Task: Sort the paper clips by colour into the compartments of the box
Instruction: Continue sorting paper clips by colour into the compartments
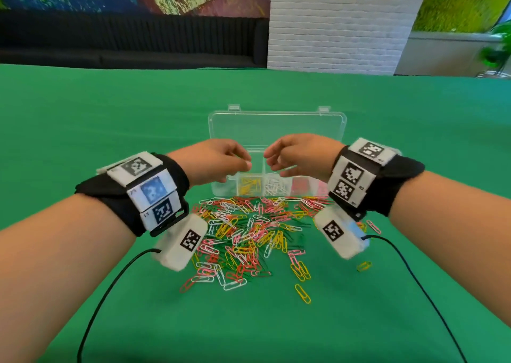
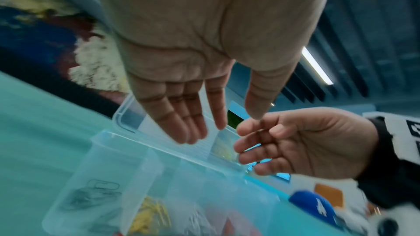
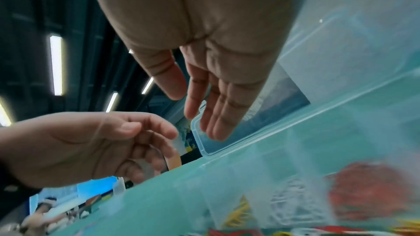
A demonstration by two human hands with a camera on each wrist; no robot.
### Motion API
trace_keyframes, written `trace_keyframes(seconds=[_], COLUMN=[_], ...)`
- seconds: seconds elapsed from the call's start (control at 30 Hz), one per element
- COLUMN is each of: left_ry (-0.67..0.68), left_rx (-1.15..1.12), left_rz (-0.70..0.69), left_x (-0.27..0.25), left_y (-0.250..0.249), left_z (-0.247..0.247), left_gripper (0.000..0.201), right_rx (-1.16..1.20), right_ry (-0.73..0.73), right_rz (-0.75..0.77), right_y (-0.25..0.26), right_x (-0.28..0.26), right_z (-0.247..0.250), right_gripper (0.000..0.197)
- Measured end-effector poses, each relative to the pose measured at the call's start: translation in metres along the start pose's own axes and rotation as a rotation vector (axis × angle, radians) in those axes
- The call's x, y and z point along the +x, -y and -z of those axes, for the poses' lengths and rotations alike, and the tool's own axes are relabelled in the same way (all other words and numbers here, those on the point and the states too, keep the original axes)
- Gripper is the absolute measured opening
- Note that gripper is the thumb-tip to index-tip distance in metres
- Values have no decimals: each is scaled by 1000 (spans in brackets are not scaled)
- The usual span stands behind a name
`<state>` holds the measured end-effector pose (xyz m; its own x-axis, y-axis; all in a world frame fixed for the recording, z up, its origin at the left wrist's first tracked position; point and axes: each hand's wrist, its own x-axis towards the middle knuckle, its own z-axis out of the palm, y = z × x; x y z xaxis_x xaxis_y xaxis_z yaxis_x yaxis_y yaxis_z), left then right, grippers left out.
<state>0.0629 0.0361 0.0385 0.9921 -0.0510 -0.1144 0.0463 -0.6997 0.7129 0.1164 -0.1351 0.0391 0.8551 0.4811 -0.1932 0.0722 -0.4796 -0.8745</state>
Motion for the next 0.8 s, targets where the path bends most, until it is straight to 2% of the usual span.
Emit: trace_keyframes(seconds=[0.1,0.23,0.37,0.5,0.8], left_ry=[124,331,363,403,407], left_rx=[238,459,600,666,708], left_rz=[-123,-236,-316,-344,-336], left_x=[-22,-39,-39,-35,-29], left_y=[-7,-12,-17,-19,-21], left_z=[-24,-66,-93,-110,-123], left_gripper=[22,28,34,36,18], right_rx=[-269,-524,-823,-869,-929], right_ry=[9,101,149,232,219], right_rz=[52,0,-39,-87,-57], right_y=[-29,-71,-98,-116,-123], right_x=[-34,-74,-96,-105,-103], right_z=[16,30,39,45,43], right_gripper=[26,25,23,20,19])
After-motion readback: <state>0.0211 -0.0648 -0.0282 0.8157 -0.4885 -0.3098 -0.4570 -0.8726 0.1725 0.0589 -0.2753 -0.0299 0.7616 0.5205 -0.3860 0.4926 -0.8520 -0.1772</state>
